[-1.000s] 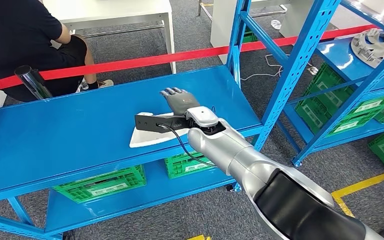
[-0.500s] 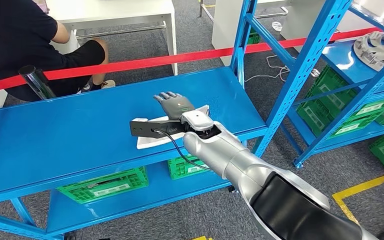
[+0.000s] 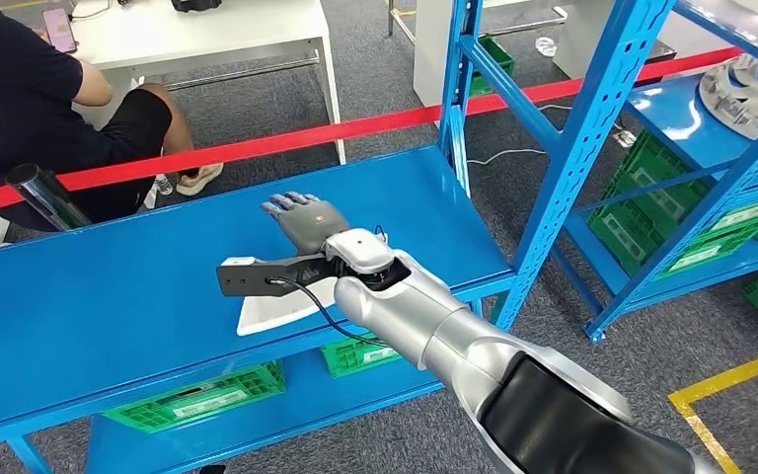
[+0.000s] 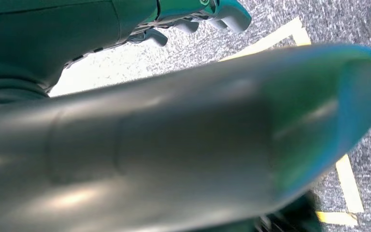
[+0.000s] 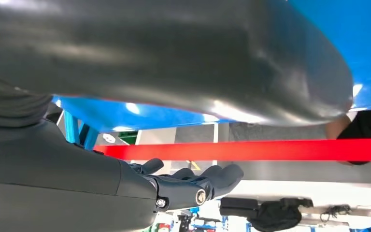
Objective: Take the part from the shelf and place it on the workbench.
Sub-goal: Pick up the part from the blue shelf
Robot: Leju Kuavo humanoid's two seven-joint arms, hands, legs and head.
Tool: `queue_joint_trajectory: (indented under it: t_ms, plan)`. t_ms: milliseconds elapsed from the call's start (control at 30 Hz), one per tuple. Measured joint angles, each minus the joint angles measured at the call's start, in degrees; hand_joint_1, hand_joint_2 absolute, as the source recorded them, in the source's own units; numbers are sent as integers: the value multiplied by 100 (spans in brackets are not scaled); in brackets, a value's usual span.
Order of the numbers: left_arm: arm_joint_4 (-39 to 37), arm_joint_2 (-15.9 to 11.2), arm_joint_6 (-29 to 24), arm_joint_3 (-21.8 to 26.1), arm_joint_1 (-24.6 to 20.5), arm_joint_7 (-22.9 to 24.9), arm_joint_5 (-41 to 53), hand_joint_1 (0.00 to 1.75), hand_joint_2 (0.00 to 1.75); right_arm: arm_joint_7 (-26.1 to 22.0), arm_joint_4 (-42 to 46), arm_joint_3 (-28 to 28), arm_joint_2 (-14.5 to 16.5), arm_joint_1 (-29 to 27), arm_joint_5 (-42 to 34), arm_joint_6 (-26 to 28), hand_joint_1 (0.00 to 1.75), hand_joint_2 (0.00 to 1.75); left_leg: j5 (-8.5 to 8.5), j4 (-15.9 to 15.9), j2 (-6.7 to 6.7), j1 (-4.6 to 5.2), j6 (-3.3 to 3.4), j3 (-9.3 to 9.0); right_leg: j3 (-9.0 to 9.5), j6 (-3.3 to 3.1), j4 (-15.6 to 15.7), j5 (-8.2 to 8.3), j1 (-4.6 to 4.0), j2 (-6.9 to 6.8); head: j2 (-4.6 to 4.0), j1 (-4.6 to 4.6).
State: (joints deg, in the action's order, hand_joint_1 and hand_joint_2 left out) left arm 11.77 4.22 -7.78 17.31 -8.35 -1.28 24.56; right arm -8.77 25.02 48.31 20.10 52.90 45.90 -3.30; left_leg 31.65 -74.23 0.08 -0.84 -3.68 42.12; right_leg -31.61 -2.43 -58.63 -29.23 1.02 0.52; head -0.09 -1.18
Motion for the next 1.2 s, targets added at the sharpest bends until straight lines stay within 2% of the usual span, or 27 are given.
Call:
queue_joint_trajectory:
  t_ms: [33,67,100,133,167,200,300,333,367,433,467,500,533,567,600,633,667,700,800,1033,1200]
  plan:
    - [-1,-3,0,0,15,-1,-7,0,0,-23,30,6,8,-26,0,-7,0,0,-251,152,1,-5,-1,53,97,9,-1,-67,4,4,0,-1]
    - [-1,-9,0,0,24,-5,-20,0,0,-56,72,14,20,-42,-1,-17,0,0,-587,498,2,-11,0,3,196,25,-3,-136,9,11,0,1]
    - [-4,-13,0,0,29,-18,-38,0,0,-92,125,38,34,-52,-5,-34,0,0,-861,861,2,-10,8,-95,280,51,3,-206,7,17,0,1]
    - [-10,-15,0,0,29,-42,-57,0,0,-119,188,78,56,-59,-13,-56,0,0,-1045,1187,-1,2,29,-208,343,88,6,-271,0,29,0,-6]
    - [-15,-13,0,0,23,-74,-71,0,0,-132,251,133,74,-69,-28,-75,0,0,-1089,1397,-5,13,70,-299,371,125,12,-318,-8,37,0,-9]
    - [-20,-9,0,0,16,-105,-82,0,0,-140,307,198,86,-85,-52,-89,0,0,-1027,1470,-14,27,119,-345,377,160,28,-349,-18,41,0,-12]
    - [-20,-6,0,2,25,-149,-107,0,0,-183,484,367,110,-146,-135,-96,0,0,-884,1545,-35,27,272,-405,397,254,40,-430,-12,19,0,-7]
    - [-20,-8,0,3,34,-152,-110,0,0,-207,558,420,117,-157,-163,-99,0,0,-856,1556,-34,21,315,-430,343,279,-87,-501,-9,2,0,-3]
    - [-20,-10,0,4,37,-157,-111,0,0,-225,637,480,122,-165,-186,-109,0,0,-831,1568,-30,15,352,-459,211,295,-343,-612,-10,-12,0,1]
    - [-21,-10,0,4,31,-163,-110,0,0,-234,752,583,122,-210,-216,-142,0,0,-779,1568,-27,29,404,-498,-280,296,-1134,-870,-20,-26,0,5]
    - [-21,-9,0,4,35,-164,-109,0,0,-230,787,626,118,-246,-220,-159,0,0,-753,1565,-31,39,418,-519,-531,287,-1471,-927,-29,-26,0,4]
    - [-22,-8,0,4,43,-163,-109,0,0,-230,813,659,114,-281,-227,-170,0,0,-727,1561,-37,51,424,-546,-707,271,-1631,-873,-38,-26,0,6]
    - [-22,-8,0,4,51,-161,-109,0,0,-237,841,690,110,-305,-239,-177,0,0,-702,1555,-43,63,425,-576,-772,243,-1564,-704,-50,-26,0,5]
    - [-23,-8,0,4,55,-160,-109,0,0,-254,881,721,108,-317,-257,-186,0,0,-679,1550,-49,76,423,-609,-725,204,-1287,-451,-69,-26,1,6]
    - [-23,-3,0,4,55,-159,-109,0,0,-276,937,759,108,-325,-282,-196,0,0,-657,1546,-53,88,418,-640,-602,149,-883,-183,-95,-27,1,5]
    - [-22,4,0,5,51,-160,-109,0,0,-290,1011,807,109,-340,-304,-209,0,0,-635,1541,-55,106,403,-664,-475,99,-517,4,-120,-31,1,2]
    - [-22,10,0,6,47,-162,-110,0,0,-278,1102,870,114,-371,-319,-230,0,0,-618,1540,-56,115,381,-678,-377,68,-248,120,-139,-36,1,1]
    - [-21,16,0,8,45,-166,-113,0,0,-241,1204,943,120,-420,-328,-247,0,0,-596,1539,-55,120,369,-685,-319,67,-103,165,-151,-38,1,-2]
    - [-21,18,0,13,43,-180,-125,0,0,-68,1482,1159,128,-595,-329,-276,0,0,-585,1554,-40,117,333,-706,-288,102,-55,185,-158,-24,1,-2]
    - [-21,21,0,15,42,-182,-126,0,0,-2,1790,1388,102,-707,-332,-278,0,0,-610,1611,-37,116,277,-750,-278,52,-57,173,-161,-19,0,-2]
    - [-21,21,0,17,42,-182,-126,0,0,-2,1860,1414,85,-726,-332,-278,0,0,-611,1617,-37,116,270,-752,-278,41,-59,166,-161,-20,0,-1]
